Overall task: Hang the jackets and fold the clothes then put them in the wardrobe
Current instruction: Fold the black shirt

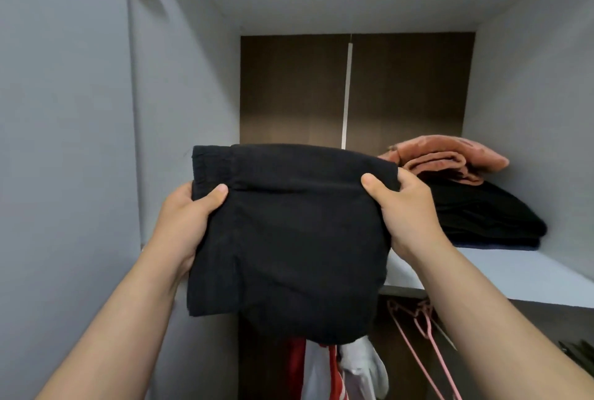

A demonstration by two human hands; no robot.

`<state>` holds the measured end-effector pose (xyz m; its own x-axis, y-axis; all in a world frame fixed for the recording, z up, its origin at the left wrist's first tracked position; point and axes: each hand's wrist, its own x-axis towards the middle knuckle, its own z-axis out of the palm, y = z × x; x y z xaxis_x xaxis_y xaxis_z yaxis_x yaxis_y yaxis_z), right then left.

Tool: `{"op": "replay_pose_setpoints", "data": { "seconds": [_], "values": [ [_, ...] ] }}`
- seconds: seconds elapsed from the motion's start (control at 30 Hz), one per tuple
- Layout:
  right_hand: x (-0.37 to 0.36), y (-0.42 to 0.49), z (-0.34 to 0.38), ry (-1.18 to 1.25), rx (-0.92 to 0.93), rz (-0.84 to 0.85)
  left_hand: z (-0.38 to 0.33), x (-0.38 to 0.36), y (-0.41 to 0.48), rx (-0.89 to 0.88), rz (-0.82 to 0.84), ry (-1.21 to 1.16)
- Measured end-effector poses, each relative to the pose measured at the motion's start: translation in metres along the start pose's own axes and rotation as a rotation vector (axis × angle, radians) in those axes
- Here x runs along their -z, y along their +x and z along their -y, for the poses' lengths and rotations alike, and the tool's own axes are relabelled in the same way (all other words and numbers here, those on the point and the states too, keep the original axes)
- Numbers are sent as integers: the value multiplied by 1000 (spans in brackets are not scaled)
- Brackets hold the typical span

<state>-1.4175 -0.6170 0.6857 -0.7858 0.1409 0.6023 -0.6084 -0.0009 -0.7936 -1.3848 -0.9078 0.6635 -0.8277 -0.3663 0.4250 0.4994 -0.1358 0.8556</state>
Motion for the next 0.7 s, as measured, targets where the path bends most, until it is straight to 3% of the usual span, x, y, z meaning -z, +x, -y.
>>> {"op": "replay_pose_setpoints", "data": {
  "seconds": [0.13, 0.3, 0.37, 0.53, 0.63, 0.7],
  "values": [
    [-14, 42, -3, -19, 26, 17, -1, -14, 45, 56, 23, -34],
    [-18, 92, -13, 126, -47, 333, 0, -31, 91, 127, 6, -62],
    [-20, 113, -20, 120, -54, 387, 0, -38, 108, 152, 1, -60],
    [-33, 165, -39, 181, -155, 351, 5, -51, 153, 265, 26, -95],
    [-46, 193, -51, 273, -226, 270, 15, -48, 164, 293, 232, -227],
    [-54, 211, -63, 349, -289, 203, 31, -50, 167, 247, 384, -193]
  ]
}}
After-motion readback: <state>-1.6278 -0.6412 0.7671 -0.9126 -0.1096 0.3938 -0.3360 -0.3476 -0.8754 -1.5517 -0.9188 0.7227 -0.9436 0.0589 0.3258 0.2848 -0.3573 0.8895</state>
